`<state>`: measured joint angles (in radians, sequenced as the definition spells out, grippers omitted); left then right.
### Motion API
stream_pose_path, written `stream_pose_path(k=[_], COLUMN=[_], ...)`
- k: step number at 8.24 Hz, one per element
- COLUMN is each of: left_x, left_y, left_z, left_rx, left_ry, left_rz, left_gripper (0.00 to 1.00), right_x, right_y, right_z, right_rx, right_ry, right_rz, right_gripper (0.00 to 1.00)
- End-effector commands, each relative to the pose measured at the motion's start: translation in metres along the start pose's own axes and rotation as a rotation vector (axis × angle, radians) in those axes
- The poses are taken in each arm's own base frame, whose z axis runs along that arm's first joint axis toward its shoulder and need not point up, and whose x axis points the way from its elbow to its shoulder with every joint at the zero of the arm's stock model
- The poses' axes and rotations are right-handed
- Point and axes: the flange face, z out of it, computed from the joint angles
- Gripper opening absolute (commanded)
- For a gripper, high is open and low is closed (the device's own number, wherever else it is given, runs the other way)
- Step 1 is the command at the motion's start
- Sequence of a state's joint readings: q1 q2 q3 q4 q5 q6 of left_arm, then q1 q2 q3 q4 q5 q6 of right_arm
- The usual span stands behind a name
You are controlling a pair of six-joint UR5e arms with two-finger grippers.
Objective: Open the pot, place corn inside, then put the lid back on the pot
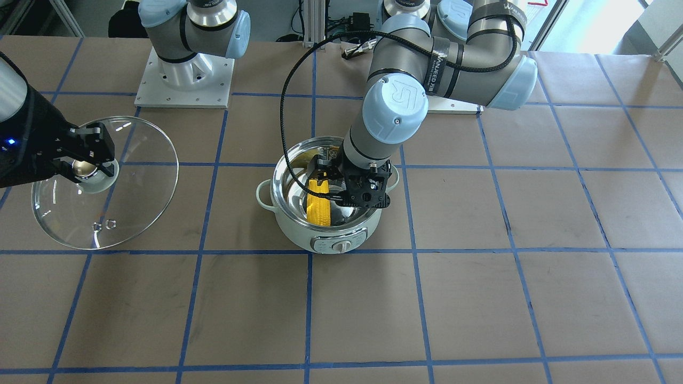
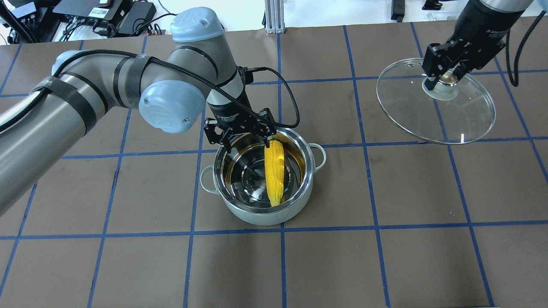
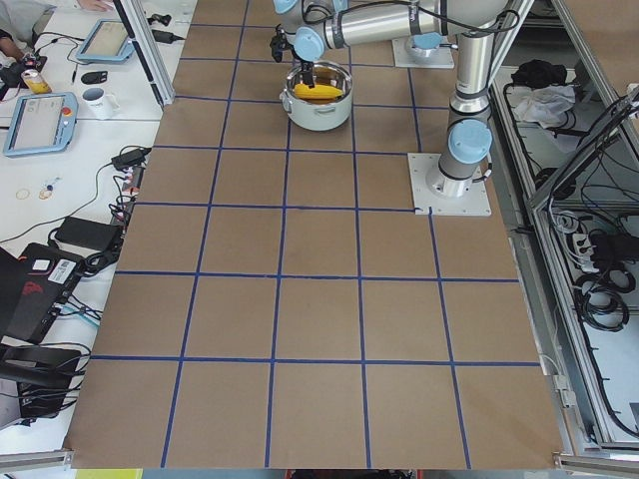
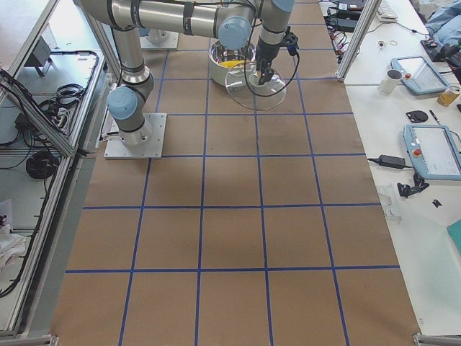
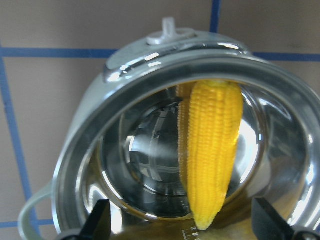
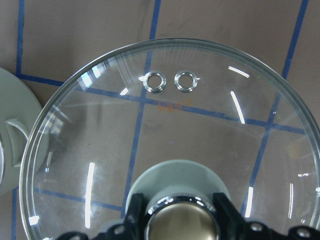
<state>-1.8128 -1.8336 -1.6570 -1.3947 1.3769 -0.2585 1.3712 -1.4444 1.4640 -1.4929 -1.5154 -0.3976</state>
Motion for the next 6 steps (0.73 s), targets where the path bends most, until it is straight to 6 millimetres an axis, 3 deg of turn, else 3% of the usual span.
stream_pose_path(k=[1,4,5,6], left_x=[-0.055,-0.114,-0.124,-0.119], left_y=[-0.01,-0.023,-0.021,-0.002], left_z=[-0.065,-0.158,-0.187,-0.22], left_rx=[0.058,0.123,0.152,0.221], left_ry=[-0.073,-0.184,-0.233,-0.239], left_rz=[-0.077,-0.024,0.006,0.019], left_gripper=[1.0,1.0,1.0,1.0], right_x=[-0.073,-0.167,-0.201,-0.235], right_y=[-0.008,-0.006,-0.004,0.003], right_z=[0.003,0.017,0.024,0.033], right_rx=[0.011,0.015,0.045,0.061], right_ry=[0.019,0.031,0.035,0.037], right_rz=[0.027,0.021,-0.01,-0.044], right_gripper=[0.0,0.0,0.0,0.0])
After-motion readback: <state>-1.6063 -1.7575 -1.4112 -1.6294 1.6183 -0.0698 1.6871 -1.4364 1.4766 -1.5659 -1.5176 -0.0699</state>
